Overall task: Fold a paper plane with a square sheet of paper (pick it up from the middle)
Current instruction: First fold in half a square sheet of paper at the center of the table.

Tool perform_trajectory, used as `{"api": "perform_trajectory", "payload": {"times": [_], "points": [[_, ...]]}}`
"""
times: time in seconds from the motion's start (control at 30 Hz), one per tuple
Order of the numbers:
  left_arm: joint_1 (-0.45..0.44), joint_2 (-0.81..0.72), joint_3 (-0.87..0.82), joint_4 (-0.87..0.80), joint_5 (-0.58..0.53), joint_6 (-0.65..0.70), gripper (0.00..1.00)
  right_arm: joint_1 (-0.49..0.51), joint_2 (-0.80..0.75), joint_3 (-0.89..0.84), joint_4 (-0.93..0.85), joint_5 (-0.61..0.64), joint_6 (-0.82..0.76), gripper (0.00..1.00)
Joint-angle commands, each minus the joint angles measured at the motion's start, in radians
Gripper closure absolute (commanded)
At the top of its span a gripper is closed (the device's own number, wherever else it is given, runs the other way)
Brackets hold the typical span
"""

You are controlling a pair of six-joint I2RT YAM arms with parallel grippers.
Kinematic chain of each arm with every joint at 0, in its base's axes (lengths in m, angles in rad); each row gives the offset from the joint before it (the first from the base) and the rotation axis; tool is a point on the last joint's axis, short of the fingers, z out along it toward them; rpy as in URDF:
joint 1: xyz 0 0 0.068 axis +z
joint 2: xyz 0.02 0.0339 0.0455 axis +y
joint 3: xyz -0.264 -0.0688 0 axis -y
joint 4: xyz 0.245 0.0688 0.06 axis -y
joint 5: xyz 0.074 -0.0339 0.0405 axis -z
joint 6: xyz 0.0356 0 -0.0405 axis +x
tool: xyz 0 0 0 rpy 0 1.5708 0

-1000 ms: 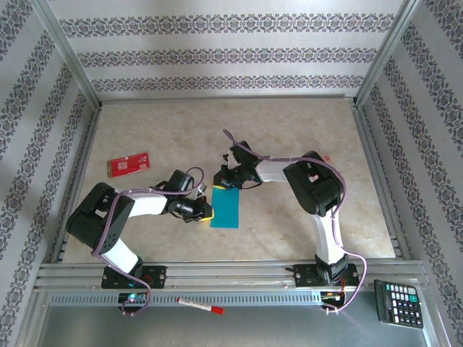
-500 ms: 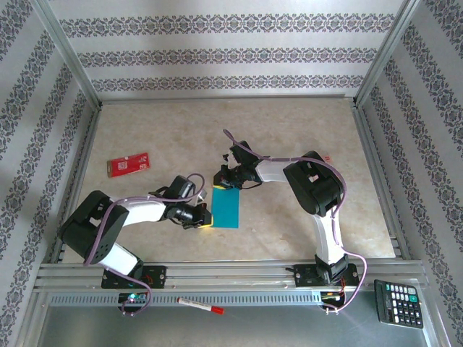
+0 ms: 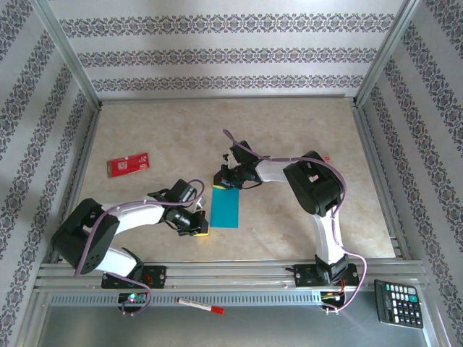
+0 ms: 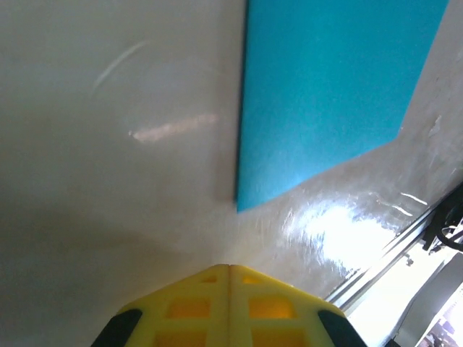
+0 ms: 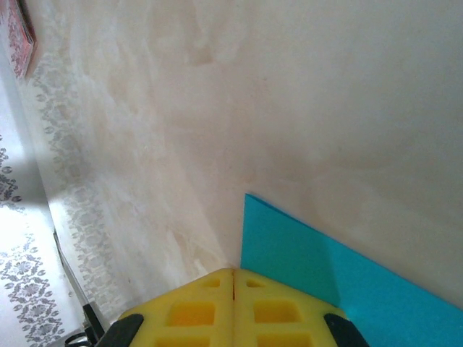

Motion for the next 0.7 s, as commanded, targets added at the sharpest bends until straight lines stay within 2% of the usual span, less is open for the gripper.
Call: {"api": "perform_trajectory", "payload": {"times": [0.0,0.17,0.33,0.4,0.5,0.6,0.67], "points": [[0.016,-0.093,0.04,-0.093,-0.035,0.028,0.96,-0.004,0.073,-0.008,-0.125,0.098,-0.083,1.0],[0.101,-0.196,0.049,-0.026,-0.07,-0.014,0.85,-0.01,0.0,0.035,-0.099,-0.022,-0.147,1.0],[0.127,-0.131,0.088,0.094,-0.083,-0.063,0.72,-0.051,-0.134,0.017,-0.111,-0.071,-0.175,0.88],[0.126,-0.062,0.121,0.126,-0.069,-0.069,0.71,-0.085,-0.204,-0.051,-0.135,-0.043,-0.181,0.83],[0.117,0.038,0.171,0.197,-0.06,-0.062,0.67,-0.124,-0.343,-0.176,-0.197,0.069,-0.199,0.75],[0.11,0.145,0.244,0.201,-0.061,-0.022,0.66,-0.113,-0.47,-0.262,-0.301,0.209,-0.221,0.67],[0.111,0.22,0.291,0.186,-0.046,0.004,0.7,-0.096,-0.543,-0.319,-0.316,0.28,-0.212,0.64]]}}
